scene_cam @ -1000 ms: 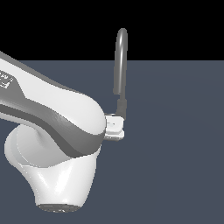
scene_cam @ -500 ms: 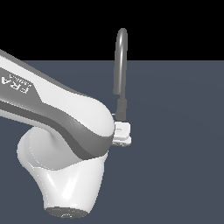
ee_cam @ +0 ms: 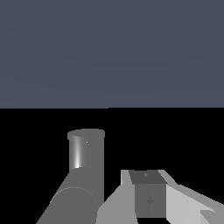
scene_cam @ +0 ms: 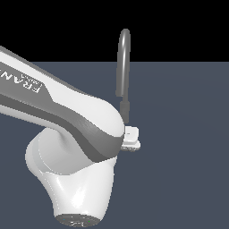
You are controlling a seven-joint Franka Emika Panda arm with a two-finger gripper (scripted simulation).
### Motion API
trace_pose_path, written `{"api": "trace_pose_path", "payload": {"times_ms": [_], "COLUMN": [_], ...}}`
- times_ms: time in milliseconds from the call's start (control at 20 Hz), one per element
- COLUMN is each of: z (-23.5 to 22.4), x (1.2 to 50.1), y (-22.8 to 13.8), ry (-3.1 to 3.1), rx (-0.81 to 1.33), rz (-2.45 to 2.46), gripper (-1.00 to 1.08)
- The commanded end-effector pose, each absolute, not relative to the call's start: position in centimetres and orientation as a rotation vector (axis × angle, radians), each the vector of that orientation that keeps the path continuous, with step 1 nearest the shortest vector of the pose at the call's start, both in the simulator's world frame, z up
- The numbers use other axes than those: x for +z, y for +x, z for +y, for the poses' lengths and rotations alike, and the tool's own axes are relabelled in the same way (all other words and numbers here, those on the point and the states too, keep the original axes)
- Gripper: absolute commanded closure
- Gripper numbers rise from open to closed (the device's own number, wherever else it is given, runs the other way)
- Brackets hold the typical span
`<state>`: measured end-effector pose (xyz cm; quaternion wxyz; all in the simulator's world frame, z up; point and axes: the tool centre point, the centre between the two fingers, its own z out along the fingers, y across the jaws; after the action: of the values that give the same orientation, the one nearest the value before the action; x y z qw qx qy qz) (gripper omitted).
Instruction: Turn on the faucet by rotating a designated handle.
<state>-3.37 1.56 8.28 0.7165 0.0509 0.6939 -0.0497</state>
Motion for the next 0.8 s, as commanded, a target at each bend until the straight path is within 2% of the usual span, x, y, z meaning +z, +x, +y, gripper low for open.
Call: {"api": "trace_pose_path", "payload": {"times_ms": [0, 400, 750], "z": [1.3, 1.1, 1.9], "x": [7.6, 7.1, 9.5], "y": [-3.6, -3.8, -3.7], "ry": [0.111, 0.116, 0.116], "rx": [-0.115, -0.12, -0.12], "rz": [1.555, 1.567, 1.567], "gripper": [1.08, 1.08, 1.08]}}
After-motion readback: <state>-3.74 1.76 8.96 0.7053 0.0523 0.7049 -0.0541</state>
